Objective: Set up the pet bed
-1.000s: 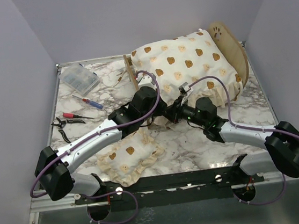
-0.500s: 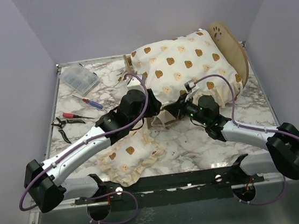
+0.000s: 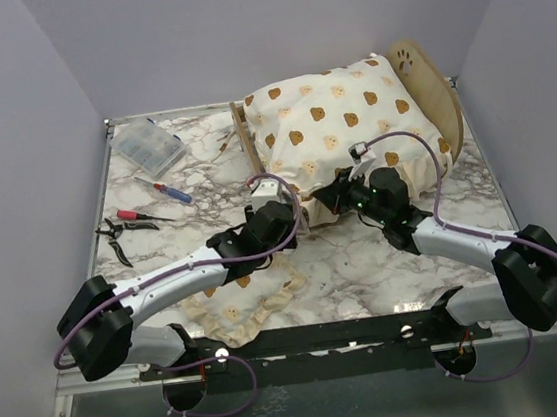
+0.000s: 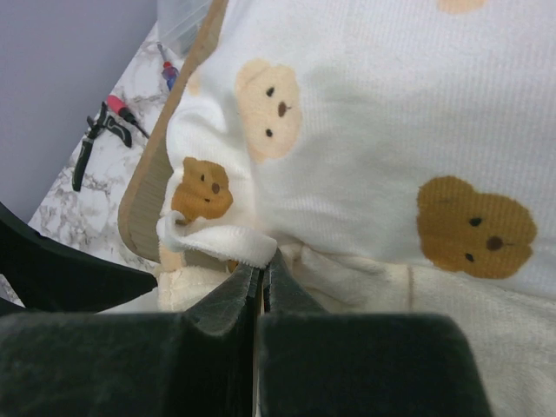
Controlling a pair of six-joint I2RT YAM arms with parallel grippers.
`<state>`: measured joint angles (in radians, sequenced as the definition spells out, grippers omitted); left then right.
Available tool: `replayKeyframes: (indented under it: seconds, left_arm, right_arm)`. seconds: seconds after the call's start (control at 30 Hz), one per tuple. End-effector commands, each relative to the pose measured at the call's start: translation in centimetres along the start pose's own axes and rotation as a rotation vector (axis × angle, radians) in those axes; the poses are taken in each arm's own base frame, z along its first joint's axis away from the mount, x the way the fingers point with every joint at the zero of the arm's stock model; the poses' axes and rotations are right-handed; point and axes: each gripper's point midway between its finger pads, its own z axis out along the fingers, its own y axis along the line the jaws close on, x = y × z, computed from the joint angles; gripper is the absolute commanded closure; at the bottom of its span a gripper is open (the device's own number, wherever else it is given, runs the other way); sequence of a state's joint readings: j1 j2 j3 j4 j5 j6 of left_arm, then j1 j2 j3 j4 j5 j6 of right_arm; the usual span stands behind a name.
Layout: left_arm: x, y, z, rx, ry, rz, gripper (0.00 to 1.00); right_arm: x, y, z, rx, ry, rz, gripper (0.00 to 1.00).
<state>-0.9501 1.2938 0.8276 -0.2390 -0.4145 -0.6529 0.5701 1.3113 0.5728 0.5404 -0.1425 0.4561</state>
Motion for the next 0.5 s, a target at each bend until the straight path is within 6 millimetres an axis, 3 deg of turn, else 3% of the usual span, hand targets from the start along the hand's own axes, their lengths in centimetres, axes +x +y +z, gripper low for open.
replayKeyframes:
  seconds: [0.0, 0.17, 0.33, 0.47]
  left_arm:
    - [-0.6, 0.1, 1.7, -0.062, -0.103, -0.017, 0.4]
    - [0.3, 0.1, 2.9, -0.064, -0.141, -0.042, 0.41]
    - [0.7, -1.4, 3.8, -0.026, -0.191, -0.041, 0.47]
    - [1.2, -1.0, 4.7, -0.053, -0.221, -0.032, 0.51]
  right_arm:
    - [-0.8, -0.8, 0.0, 0.045, -0.004, 0.011, 0.99]
    - [-0.9, -0.9, -0.2, 0.05, 0.006, 0.016, 0.99]
    - [-0.8, -1.0, -0.3, 0.048, 0.015, 0.023, 0.99]
    - [-0.6, -0.8, -0.2, 0.04, 0.024, 0.035, 0.99]
